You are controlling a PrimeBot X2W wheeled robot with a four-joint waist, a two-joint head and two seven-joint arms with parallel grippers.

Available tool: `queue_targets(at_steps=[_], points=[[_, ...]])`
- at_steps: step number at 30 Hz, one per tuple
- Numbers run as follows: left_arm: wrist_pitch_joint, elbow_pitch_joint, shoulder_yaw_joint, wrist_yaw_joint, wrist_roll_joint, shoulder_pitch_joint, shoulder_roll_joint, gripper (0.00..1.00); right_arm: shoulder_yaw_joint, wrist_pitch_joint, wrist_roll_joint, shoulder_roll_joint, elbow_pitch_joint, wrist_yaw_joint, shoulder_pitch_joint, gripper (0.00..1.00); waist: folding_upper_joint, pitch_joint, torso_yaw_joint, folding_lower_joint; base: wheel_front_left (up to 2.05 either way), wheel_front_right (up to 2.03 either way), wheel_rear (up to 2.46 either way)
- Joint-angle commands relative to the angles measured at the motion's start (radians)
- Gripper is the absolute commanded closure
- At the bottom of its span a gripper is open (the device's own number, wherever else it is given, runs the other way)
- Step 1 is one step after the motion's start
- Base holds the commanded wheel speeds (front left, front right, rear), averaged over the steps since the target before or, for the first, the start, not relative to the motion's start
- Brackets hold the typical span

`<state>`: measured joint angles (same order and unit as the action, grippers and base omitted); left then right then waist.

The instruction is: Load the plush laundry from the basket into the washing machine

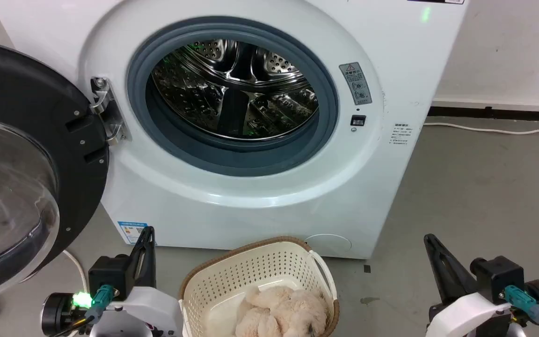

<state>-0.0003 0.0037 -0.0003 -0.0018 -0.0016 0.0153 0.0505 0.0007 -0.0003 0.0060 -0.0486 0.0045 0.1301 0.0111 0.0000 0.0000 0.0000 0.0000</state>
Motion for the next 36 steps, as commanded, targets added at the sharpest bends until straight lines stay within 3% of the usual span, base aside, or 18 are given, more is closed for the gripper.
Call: queue_targets(at_steps=[1, 36], points=[[0.000, -0.004, 0.000, 0.002, 0.002, -0.015, 0.000, 1.00, -0.001, 0.000, -0.006, -0.002, -0.005, 0.001, -0.011, 1.00, 0.0000, 0.000, 0.000, 0.0000, 0.00, 0.00, 0.00], [0.000, -0.004, 0.000, 0.002, 0.002, -0.015, 0.000, 1.00, -0.001, 0.000, -0.006, -0.002, -0.005, 0.001, -0.011, 1.00, 0.0000, 0.000, 0.000, 0.0000, 0.00, 0.00, 0.00]])
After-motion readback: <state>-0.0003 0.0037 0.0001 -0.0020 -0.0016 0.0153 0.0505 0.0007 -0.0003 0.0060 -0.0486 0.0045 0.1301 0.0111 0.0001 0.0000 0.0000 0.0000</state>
